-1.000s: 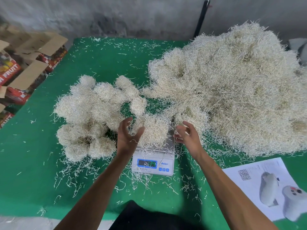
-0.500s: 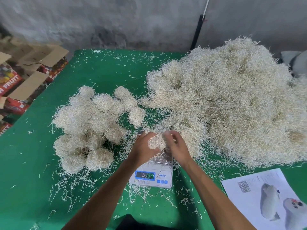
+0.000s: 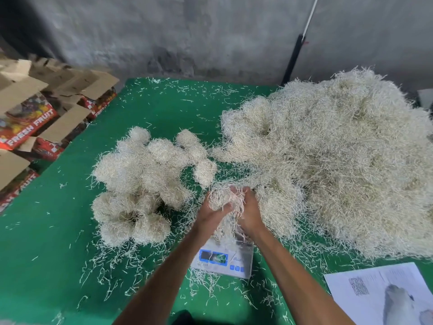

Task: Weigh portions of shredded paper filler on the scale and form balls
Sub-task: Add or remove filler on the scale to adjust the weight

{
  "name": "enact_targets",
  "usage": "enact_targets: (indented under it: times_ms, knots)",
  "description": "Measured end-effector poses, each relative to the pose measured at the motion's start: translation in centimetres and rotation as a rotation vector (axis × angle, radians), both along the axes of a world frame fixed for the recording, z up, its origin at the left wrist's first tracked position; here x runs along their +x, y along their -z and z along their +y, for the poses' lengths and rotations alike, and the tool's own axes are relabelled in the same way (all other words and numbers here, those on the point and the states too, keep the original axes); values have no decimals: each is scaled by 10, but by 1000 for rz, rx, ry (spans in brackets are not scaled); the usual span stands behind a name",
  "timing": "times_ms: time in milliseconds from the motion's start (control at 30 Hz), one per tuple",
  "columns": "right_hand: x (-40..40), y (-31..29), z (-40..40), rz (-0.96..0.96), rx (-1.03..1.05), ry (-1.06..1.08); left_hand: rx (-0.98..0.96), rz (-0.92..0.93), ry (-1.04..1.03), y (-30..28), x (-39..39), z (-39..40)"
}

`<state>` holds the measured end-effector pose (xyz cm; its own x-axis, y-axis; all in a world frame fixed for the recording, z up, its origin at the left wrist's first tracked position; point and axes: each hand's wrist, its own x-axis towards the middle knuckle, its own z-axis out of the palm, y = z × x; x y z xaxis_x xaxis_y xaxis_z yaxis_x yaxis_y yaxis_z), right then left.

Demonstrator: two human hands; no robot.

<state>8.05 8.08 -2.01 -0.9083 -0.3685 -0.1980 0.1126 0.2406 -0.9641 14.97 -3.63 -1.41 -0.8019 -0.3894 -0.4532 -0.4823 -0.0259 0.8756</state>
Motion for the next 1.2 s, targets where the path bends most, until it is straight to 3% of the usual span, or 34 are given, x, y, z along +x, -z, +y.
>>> enact_targets:
  times_ms: [133, 267, 333, 467, 600, 733, 933, 1067, 1200]
  knots:
    - [-19, -7, 17, 28, 76, -49, 67, -73, -296, 4, -4, -15]
    - [-35, -15, 27, 39, -94, 126, 136, 16, -387, 3, -6, -45]
    - [-26, -12, 16, 12, -143, 170, 225, -7, -412, -2, -10, -34]
    - [-17, -4, 10, -17, -22, 109, 144, -8, -352, -3, -5, -30]
    - [-41, -7, 42, 44, -44, 286, 383, 20, -514, 5, 2, -68]
    - [-34, 0, 25, 38, -8, 183, 305, -45, -444, 1, -6, -44]
    - [-88, 2, 105, -43, -31, 633, 377, 27, -721, 4, 26, -114]
    - [-81, 12, 98, -88, -22, 538, 324, -60, -530, 11, 17, -86]
    - [-80, -5, 89, -141, -120, 412, 295, -103, -529, 21, 8, -63]
